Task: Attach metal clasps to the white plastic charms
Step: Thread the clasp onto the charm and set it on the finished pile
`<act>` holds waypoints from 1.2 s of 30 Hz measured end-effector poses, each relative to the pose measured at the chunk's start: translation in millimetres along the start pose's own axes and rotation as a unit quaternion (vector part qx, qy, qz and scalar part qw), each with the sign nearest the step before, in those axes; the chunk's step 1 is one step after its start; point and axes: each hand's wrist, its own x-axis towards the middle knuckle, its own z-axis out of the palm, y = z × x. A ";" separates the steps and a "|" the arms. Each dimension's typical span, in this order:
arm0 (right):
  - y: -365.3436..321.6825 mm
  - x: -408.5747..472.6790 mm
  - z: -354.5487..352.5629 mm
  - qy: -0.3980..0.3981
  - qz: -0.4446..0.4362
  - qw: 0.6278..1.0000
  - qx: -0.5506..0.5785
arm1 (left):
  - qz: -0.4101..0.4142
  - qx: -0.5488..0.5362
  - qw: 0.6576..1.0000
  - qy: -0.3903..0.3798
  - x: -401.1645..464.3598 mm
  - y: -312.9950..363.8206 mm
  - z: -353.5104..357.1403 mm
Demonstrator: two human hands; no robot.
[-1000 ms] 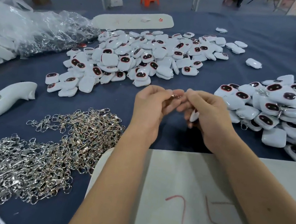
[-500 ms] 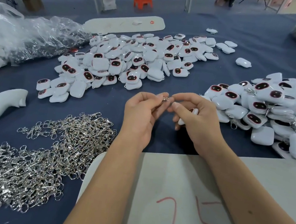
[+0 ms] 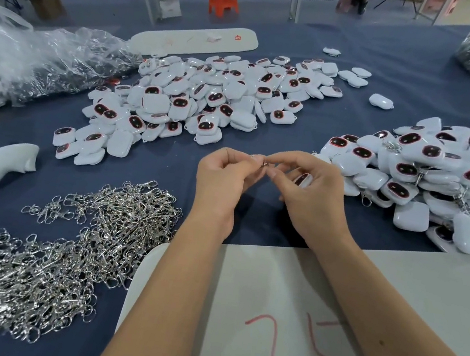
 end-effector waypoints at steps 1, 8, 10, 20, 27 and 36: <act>-0.1 -0.1 0.2 0.000 0.000 1.000 -0.003 | 0.002 0.008 1.000 0.001 0.1 0.0 -0.6; 0.0 0.1 0.1 -0.013 0.001 1.000 -0.007 | -0.001 0.022 1.000 0.002 -0.1 3.7 -4.7; 0.5 0.8 -0.2 -0.011 0.005 1.000 -0.006 | -0.004 0.036 0.999 -0.008 -0.1 4.0 -5.5; 3.0 2.0 0.8 0.025 0.007 0.999 -0.025 | 0.124 0.203 0.971 0.024 4.7 -0.9 -8.5; 0.3 0.8 0.7 0.020 0.001 0.999 -0.043 | 0.233 0.348 0.906 -0.068 0.7 -3.2 -8.9; -1.1 2.6 -0.7 0.000 0.024 1.000 -0.009 | 0.256 0.339 0.904 -0.054 1.4 -3.8 -7.2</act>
